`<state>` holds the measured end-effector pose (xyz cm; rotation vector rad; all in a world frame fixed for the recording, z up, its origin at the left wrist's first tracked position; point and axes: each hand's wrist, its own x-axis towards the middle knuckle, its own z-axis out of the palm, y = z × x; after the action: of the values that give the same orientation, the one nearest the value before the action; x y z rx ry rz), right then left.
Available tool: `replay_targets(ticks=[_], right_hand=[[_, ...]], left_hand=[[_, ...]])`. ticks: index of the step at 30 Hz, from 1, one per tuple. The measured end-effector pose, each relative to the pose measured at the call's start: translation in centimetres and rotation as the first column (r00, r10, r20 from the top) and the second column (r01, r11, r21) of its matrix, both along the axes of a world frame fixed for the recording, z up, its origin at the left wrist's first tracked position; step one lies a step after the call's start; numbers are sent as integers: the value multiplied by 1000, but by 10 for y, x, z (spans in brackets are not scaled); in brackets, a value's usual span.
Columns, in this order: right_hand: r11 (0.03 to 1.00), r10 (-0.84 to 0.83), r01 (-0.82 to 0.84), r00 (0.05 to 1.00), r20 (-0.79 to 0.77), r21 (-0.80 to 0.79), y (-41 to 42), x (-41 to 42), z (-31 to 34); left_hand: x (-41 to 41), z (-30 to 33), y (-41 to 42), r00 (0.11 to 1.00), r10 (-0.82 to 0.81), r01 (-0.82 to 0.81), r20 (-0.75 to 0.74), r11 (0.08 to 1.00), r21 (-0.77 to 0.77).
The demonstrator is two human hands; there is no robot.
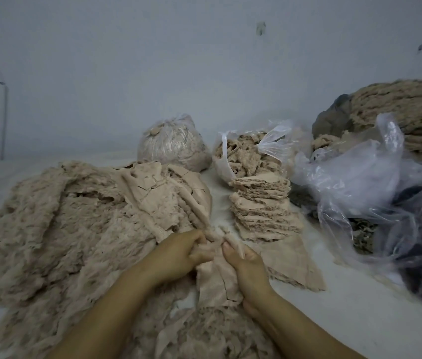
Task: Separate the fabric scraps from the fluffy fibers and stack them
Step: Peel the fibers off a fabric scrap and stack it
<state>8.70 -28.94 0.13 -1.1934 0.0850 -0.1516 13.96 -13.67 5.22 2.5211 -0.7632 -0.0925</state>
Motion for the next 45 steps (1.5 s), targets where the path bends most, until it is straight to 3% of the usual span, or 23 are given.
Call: replay_targets(ticks=[4, 8, 13, 15, 18, 20, 21, 23, 24, 27, 30, 34, 38, 39, 43, 45], right_hand=[[995, -98, 98, 995, -27, -7, 3, 0, -2], [996, -89, 89, 996, 3, -33, 13, -4, 0], [994, -89, 90, 996, 26, -55, 3, -9, 2], [994, -60, 62, 998, 25, -89, -7, -7, 2], [991, 62, -60, 998, 18, -121, -10, -6, -2], [977, 129, -122, 991, 29, -177, -4, -8, -2], [970, 154, -142, 987, 48, -195, -2, -9, -4], [973, 178, -164, 981, 75, -165, 0, -11, -3], [975, 174, -162, 982, 73, -151, 0, -12, -2], [957, 177, -162, 983, 42, -241, 0, -13, -2], [956, 145, -129, 988, 42, -265, 1, -14, -3], [984, 117, -106, 991, 70, -142, 1, -15, 3], [982, 103, -82, 987, 120, -168, 3, -16, 0], [991, 58, -43, 992, 114, -130, 0, -14, 1], [992, -123, 120, 989, 82, 37, -13, -6, 7], [975, -162, 159, 987, 11, 152, -17, -4, 7]], left_hand=[[1, -4, 0, 999, 34, -35, 6, 991, 127], [9, -12, -7, 992, 126, -128, 19, 978, 167], [16, -18, -4, 964, 217, -257, 156, 911, 321], [17, -16, -2, 982, 161, -179, 99, 959, 221], [7, -4, -13, 977, 4, -34, -214, 990, -137], [1, 3, -17, 848, -88, -182, -523, 878, -442], [1, 7, -18, 723, -150, -336, -674, 776, -533], [-1, 10, -16, 489, -310, -567, -815, 598, -567], [-2, 9, -17, 449, -350, -578, -822, 588, -566], [-6, 0, -29, 518, -288, -492, -805, 670, -556], [-3, -6, -39, 658, -151, -522, -737, 614, -592], [2, -6, -46, 680, -125, -607, -723, 456, -650], [13, -3, -34, 659, -35, -727, -751, 226, -648], [12, -3, -31, 658, -56, -719, -751, 249, -649], [-3, -10, -30, 602, -251, -470, -759, 657, -590], [-11, -15, -31, 622, -256, -359, -740, 747, -560]])
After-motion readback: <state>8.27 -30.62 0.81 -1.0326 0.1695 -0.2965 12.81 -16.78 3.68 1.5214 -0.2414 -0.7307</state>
